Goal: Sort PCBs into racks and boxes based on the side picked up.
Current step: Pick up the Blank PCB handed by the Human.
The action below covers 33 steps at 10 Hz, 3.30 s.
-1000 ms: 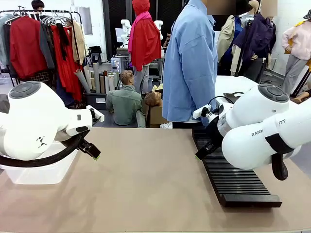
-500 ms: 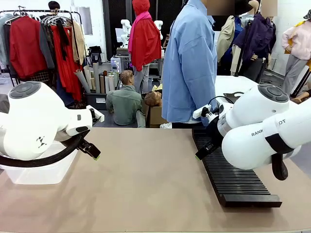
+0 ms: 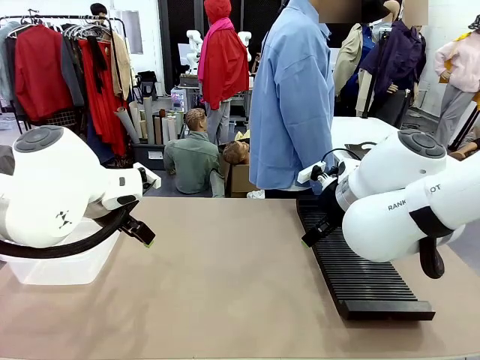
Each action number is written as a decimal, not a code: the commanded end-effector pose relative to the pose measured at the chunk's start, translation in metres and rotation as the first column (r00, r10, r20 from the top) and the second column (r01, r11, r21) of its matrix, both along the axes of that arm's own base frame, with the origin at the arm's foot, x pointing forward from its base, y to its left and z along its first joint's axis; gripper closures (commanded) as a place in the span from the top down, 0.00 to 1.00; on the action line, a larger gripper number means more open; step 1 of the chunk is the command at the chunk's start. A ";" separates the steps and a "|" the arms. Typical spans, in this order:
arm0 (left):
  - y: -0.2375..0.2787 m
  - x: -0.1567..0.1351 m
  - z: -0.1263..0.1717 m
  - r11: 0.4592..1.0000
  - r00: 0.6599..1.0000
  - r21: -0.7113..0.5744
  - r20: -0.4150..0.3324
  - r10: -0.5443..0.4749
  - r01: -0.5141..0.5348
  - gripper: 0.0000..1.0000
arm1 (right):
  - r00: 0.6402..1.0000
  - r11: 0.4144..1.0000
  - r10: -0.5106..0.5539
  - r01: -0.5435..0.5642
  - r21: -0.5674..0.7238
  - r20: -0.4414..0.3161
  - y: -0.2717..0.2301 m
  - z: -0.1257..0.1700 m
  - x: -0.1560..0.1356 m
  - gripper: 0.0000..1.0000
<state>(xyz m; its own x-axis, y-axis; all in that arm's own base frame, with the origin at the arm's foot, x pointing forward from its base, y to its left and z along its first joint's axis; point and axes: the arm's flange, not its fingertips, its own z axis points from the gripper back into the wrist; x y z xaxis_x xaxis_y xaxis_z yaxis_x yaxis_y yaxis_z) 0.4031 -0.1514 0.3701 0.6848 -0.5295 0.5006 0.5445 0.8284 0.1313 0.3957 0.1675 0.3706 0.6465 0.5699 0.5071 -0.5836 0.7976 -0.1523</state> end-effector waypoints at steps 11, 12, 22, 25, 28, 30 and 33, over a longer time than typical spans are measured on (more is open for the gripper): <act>0.116 0.091 0.103 0.894 0.961 -0.448 -0.245 -0.127 0.004 1.00 | 0.947 0.954 0.029 0.070 0.292 -0.320 -0.089 0.089 0.070 1.00; 0.134 0.090 0.109 0.860 0.957 -0.510 -0.239 -0.166 0.021 1.00 | 0.942 0.913 0.076 0.065 0.402 -0.327 -0.109 0.095 0.071 1.00; 0.286 0.050 0.122 0.645 0.969 -0.759 -0.217 -0.116 -0.093 1.00 | 0.977 0.519 0.174 0.016 0.854 -0.125 -0.255 0.106 0.005 1.00; 0.291 0.046 0.121 0.659 0.966 -0.741 -0.244 -0.089 -0.127 1.00 | 0.976 0.542 0.149 0.055 0.839 -0.161 -0.258 0.110 0.004 1.00; 0.291 0.046 0.121 0.659 0.966 -0.741 -0.244 -0.089 -0.127 1.00 | 0.976 0.542 0.149 0.055 0.839 -0.161 -0.258 0.110 0.004 1.00; 0.291 0.046 0.121 0.659 0.966 -0.741 -0.244 -0.089 -0.127 1.00 | 0.976 0.542 0.149 0.055 0.839 -0.161 -0.258 0.110 0.004 1.00; 0.291 0.046 0.121 0.659 0.966 -0.741 -0.244 -0.089 -0.127 1.00 | 0.976 0.542 0.149 0.055 0.839 -0.161 -0.258 0.110 0.004 1.00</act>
